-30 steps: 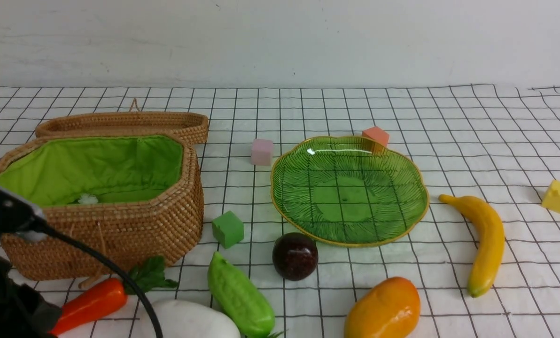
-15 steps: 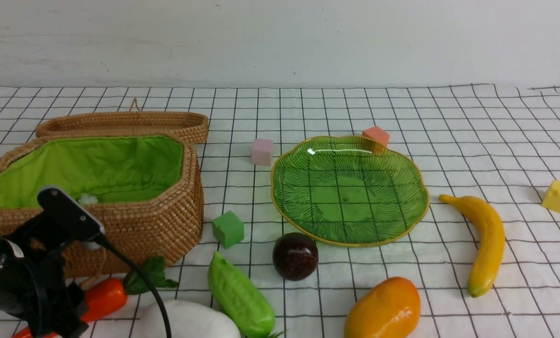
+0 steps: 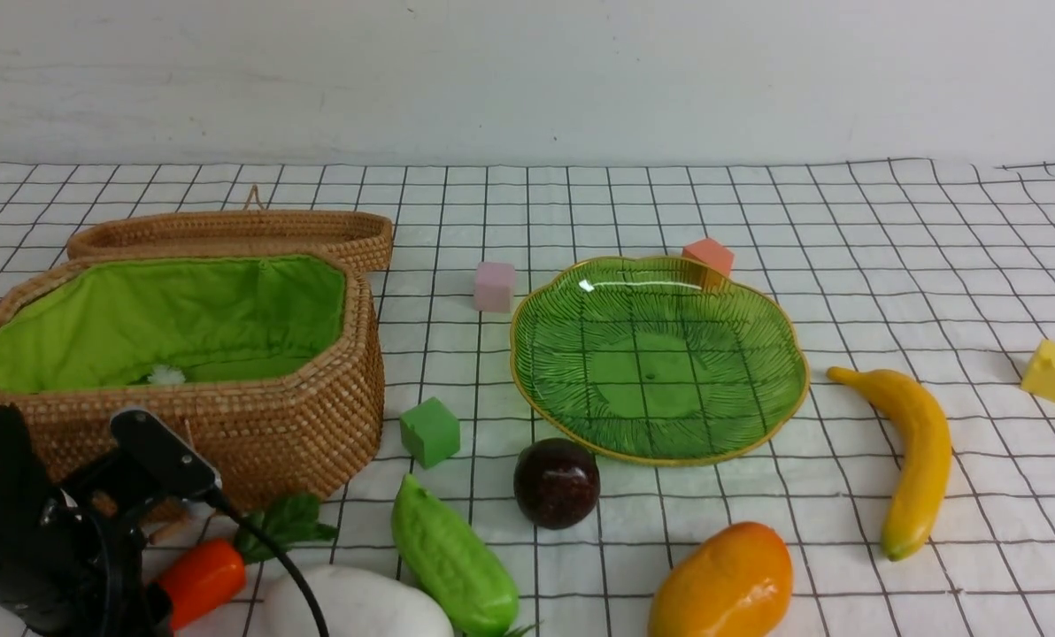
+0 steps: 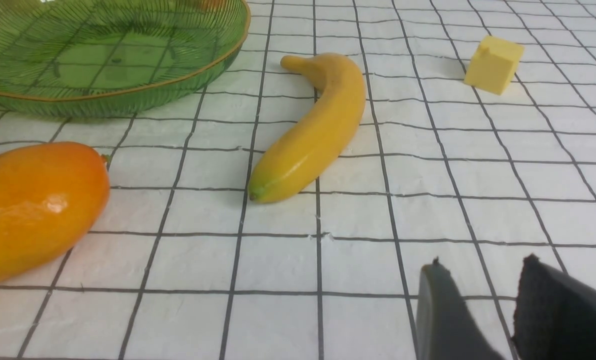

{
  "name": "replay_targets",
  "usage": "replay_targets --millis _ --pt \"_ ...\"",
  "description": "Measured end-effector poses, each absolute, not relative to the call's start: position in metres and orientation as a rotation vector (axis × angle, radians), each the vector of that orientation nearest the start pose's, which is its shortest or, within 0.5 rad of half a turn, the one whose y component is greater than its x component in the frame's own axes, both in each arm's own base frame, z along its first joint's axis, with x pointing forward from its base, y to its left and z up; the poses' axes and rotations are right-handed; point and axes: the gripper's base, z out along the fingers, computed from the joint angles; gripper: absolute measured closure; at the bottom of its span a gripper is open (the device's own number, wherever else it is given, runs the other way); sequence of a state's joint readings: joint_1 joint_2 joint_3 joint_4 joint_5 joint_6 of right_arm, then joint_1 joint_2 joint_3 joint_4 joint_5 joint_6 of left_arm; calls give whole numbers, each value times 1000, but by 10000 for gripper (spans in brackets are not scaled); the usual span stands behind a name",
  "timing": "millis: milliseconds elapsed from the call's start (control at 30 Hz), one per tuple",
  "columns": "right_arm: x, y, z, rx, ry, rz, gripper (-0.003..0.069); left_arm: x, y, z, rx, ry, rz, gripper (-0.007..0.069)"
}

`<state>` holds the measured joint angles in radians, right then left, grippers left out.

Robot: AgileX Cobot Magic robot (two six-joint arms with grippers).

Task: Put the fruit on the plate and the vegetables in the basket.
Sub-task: Use the left arm to grab a carrot and put it into the left basket

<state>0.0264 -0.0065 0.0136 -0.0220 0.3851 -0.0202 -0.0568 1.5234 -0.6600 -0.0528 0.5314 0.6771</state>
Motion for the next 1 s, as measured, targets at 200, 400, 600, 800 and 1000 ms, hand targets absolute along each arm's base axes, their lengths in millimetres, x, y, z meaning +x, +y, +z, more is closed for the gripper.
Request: replay_targets --millis 200,400,600,800,1000 --pt "52 1 174 -57 1875 -18 417 234 -16 189 1111 2690 65 347" --pt "52 1 174 -57 1875 -18 417 229 -12 250 1225 2596 165 347" --pt "52 1 174 -57 1875 -18 417 248 -6 319 1171 2335 424 347" --pt "52 1 174 -57 1875 -18 417 294 -8 328 1101 2078 563 347" --pt "52 1 174 -57 1875 -18 417 327 -10 281 1185 2166 538 347"
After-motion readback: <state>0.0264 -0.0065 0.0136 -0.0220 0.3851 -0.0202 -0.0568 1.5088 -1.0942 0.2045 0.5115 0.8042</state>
